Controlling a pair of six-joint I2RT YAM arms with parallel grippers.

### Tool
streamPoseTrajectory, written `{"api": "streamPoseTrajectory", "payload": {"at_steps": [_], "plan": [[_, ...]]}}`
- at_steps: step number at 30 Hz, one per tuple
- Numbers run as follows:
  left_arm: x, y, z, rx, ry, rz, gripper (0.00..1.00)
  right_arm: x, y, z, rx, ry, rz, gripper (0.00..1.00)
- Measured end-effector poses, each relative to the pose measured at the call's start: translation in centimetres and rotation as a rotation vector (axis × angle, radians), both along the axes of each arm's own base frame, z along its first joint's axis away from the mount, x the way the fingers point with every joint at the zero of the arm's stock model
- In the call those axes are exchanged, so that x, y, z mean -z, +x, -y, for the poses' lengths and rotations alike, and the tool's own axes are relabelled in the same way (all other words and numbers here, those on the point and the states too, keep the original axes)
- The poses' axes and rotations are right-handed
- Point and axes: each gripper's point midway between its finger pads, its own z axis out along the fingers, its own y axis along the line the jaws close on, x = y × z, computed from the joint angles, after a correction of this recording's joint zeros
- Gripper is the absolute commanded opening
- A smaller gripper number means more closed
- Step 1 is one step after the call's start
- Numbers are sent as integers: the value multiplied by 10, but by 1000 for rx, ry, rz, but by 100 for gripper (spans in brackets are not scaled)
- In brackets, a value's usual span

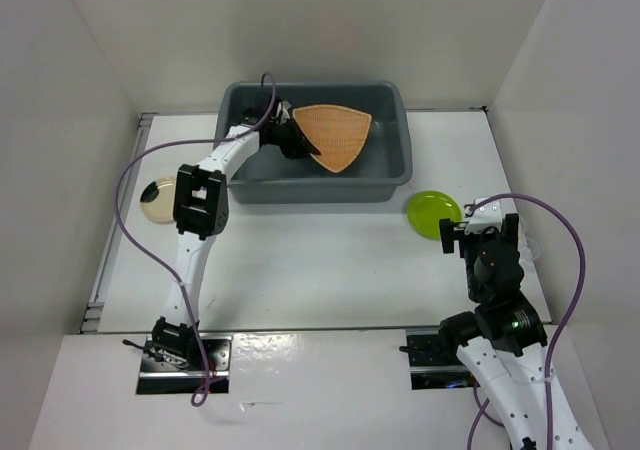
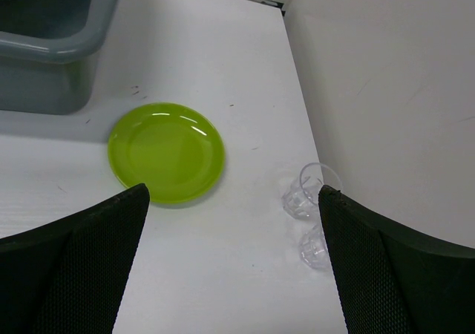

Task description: Place the mixed dishes into the plastic bin

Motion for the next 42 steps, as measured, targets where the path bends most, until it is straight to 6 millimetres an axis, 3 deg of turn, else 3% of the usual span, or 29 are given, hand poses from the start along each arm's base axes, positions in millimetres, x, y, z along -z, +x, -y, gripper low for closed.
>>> {"api": "streamPoseTrajectory", "payload": {"at_steps": [4,8,11,12,15,16,20,23,26,28,31,34,36,37,39,40,42], "plan": [[30,-7,3,9,6,-82,2,0,0,0,3,-1,-1,99],[42,-13,6,18,12,-117,9,4,0,0,0,-4,-9,99],[43,-15,8,28,4,-123,27,6,1,-1,-3,-6,-17,99],[43,-16,9,35,-1,-123,40,7,2,-1,-2,-7,-20,99],[48,-20,9,45,-10,-135,55,9,4,-2,-1,-12,-35,99],[51,-22,8,48,-10,-141,66,11,4,-2,-1,-15,-43,99],[62,-26,1,43,-2,-173,87,16,7,-3,-1,-23,-67,99],[56,-23,-7,33,16,-154,99,18,8,-3,-1,-27,-81,99],[39,-11,-27,-7,96,-93,100,21,10,-4,-1,-31,-93,99],[7,5,-43,-46,151,-13,100,22,10,-4,-1,-33,-98,99],[-67,19,-78,-128,243,160,100,24,11,-4,-1,-35,-106,99],[-165,-5,-127,-260,289,327,100,25,11,-4,-1,-37,-111,99],[-207,-49,-169,-362,249,400,100,25,12,-4,-2,-38,-112,99],[-216,-75,-196,-433,218,414,100,25,12,-5,-3,-38,-113,99],[-212,-115,-257,-622,190,426,100,25,12,-6,-8,-39,-113,99],[-200,-133,-288,-720,193,404,100,25,12,-7,-10,-40,-114,99],[-161,-157,-327,-842,213,312,100,26,13,-9,-19,-41,-119,99]]}}
